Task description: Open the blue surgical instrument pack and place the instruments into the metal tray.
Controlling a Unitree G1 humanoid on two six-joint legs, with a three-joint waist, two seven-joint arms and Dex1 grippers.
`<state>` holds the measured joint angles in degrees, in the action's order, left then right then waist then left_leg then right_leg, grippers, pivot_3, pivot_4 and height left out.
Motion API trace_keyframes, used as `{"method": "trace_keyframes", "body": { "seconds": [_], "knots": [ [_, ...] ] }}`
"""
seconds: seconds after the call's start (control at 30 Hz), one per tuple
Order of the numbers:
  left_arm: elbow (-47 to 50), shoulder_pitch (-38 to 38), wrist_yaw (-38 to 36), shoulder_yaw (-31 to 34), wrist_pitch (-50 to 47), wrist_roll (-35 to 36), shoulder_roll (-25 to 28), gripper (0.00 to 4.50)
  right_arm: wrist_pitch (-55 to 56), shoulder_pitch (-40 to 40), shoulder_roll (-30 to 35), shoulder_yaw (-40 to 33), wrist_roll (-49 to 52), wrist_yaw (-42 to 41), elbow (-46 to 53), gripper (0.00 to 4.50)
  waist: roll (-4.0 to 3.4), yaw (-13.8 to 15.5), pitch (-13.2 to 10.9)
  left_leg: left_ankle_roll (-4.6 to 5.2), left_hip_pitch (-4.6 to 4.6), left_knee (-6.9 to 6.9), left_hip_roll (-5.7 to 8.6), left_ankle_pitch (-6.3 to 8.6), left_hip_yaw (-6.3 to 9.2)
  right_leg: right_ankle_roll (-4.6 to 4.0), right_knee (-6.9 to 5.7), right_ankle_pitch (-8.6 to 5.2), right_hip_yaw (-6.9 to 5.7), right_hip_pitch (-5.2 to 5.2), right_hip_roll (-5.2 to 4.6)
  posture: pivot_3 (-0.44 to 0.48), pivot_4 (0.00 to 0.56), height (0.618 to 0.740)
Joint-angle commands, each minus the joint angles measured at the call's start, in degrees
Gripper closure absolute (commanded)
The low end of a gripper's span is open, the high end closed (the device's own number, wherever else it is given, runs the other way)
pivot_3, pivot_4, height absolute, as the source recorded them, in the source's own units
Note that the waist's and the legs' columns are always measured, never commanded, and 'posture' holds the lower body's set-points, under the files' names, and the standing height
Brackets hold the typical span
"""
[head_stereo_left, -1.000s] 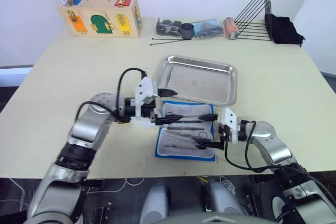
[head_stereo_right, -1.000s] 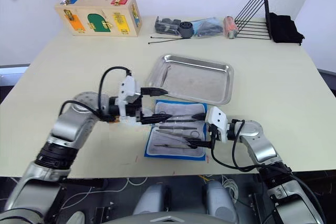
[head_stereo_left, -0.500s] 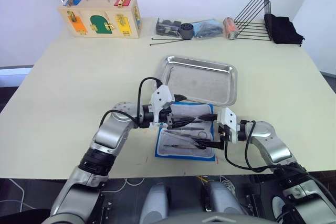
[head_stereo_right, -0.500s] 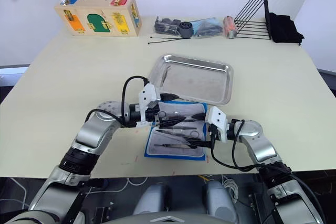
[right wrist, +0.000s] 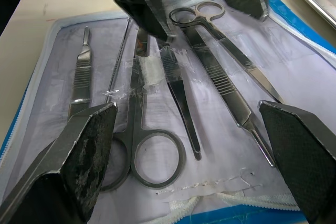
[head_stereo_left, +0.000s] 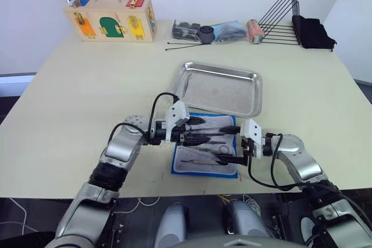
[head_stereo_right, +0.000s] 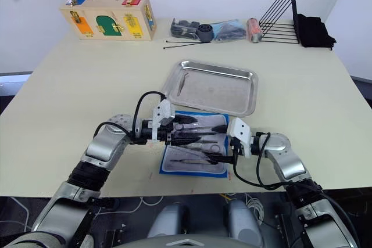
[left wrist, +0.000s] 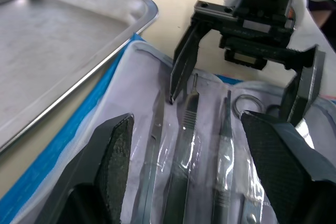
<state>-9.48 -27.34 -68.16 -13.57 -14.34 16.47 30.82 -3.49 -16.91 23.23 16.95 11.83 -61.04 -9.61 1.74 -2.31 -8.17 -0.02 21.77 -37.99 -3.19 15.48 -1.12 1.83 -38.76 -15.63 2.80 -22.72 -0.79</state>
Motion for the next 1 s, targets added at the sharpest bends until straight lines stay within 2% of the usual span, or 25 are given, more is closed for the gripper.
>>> {"method": "trace_keyframes", "body": {
  "seconds": [0.03, 0.5, 1.0],
  "knots": [
    [-1.64, -0.77, -2.56, 0.41, 0.78, 0.27, 0.22, 2.0, -2.54, 2.12, 0.68, 2.7, -3.85, 0.41, -5.97, 0.0, -0.01, -0.05, 0.0, 0.0, -0.01, 0.0, 0.0, 0.0, -0.01, 0.0, 0.0, 0.0, 0.02, 0.0, 0.0, 0.0, 0.15, 0.74],
    [-12.21, -3.26, -4.48, 1.0, 6.61, -3.9, 1.97, 2.0, -2.32, 2.51, 1.01, 2.5, -3.91, 0.7, -5.8, 0.0, -0.07, -0.04, 0.04, 0.0, -0.02, 0.0, 0.0, 0.0, 0.0, 0.0, -0.03, 0.0, 0.02, 0.0, 0.0, 0.0, 0.15, 0.74],
    [-16.97, -3.88, -5.89, -0.66, 11.44, -8.62, 3.21, 2.0, -2.25, 2.6, 1.19, 2.33, -3.86, 0.95, -5.83, 0.0, -0.22, -0.11, 0.13, 0.0, -0.06, 0.01, -0.01, 0.0, -0.02, 0.0, -0.05, 0.0, 0.06, 0.0, 0.03, 0.0, 0.15, 0.74]
  ]
}}
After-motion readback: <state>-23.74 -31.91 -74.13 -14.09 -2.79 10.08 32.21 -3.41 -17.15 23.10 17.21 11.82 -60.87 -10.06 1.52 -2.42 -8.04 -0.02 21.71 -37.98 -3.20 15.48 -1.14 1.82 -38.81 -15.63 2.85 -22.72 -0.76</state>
